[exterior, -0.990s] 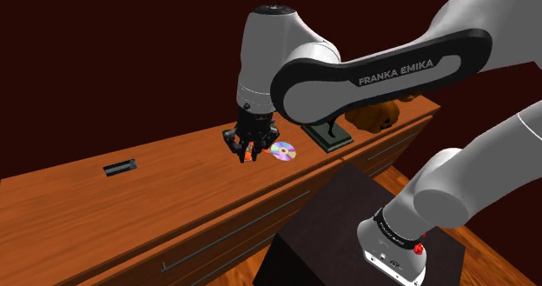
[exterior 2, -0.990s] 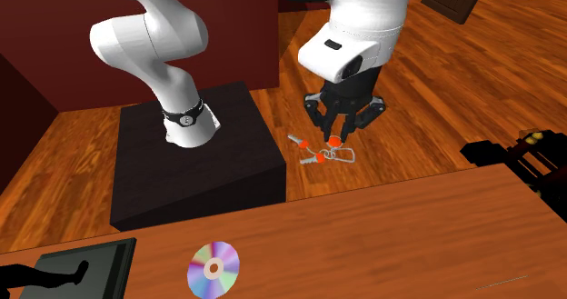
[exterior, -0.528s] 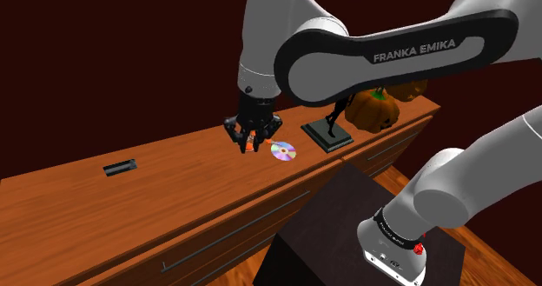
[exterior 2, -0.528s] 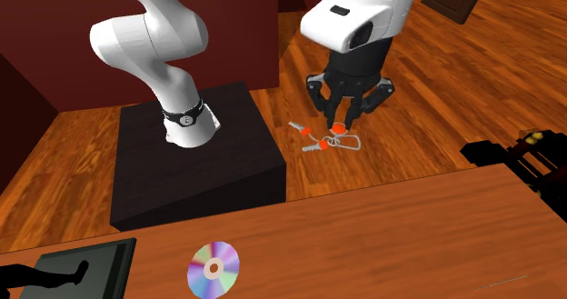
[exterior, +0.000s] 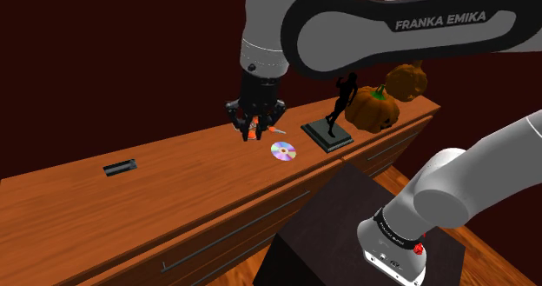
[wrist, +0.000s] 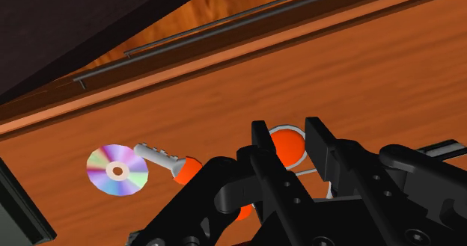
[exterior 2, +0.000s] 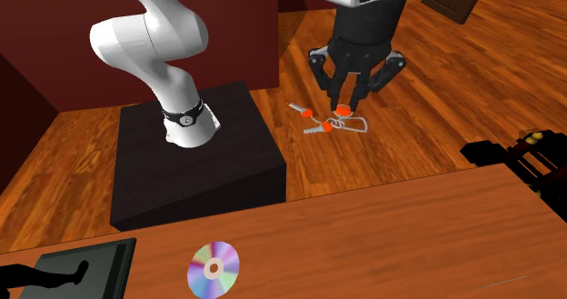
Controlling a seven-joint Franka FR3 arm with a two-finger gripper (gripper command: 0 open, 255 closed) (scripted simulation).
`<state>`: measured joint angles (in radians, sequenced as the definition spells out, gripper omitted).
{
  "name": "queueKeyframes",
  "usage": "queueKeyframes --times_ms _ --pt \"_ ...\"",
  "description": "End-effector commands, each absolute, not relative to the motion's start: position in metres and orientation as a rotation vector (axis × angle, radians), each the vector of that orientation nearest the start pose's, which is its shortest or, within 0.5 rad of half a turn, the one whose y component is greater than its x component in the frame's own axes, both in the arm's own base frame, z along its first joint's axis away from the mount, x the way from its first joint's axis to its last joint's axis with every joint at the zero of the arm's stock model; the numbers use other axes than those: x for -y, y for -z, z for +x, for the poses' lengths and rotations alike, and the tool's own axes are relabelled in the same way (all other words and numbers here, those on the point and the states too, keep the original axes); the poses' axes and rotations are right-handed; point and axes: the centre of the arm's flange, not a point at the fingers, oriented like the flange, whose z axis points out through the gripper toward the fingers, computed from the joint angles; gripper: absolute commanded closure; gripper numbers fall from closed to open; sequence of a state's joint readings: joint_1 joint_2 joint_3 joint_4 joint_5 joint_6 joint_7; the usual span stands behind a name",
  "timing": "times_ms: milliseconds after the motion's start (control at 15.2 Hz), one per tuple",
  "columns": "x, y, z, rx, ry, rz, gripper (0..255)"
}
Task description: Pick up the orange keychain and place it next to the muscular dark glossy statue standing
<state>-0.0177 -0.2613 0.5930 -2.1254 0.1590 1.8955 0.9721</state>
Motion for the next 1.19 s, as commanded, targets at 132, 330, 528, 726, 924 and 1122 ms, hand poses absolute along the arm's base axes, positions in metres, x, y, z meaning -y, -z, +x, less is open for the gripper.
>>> queueKeyframes --times_ms 132,330,528,726,924,1122 --pt "-0.29 -0.521 0.396 -0.724 -0.015 -3.059 255" --pt "-0.29 -0.537 0.396 -0.724 -0.015 -3.059 255" --pt "-0.29 -0.553 0.396 -0.724 -0.015 -3.059 255" --pt "-0.29 -0.569 0.396 -0.724 -0.015 -3.059 255" --pt "-0.29 -0.584 0.396 -0.724 -0.015 -3.059 255" --pt "-0.29 -0.6 0.396 -0.724 -0.015 -3.059 255"
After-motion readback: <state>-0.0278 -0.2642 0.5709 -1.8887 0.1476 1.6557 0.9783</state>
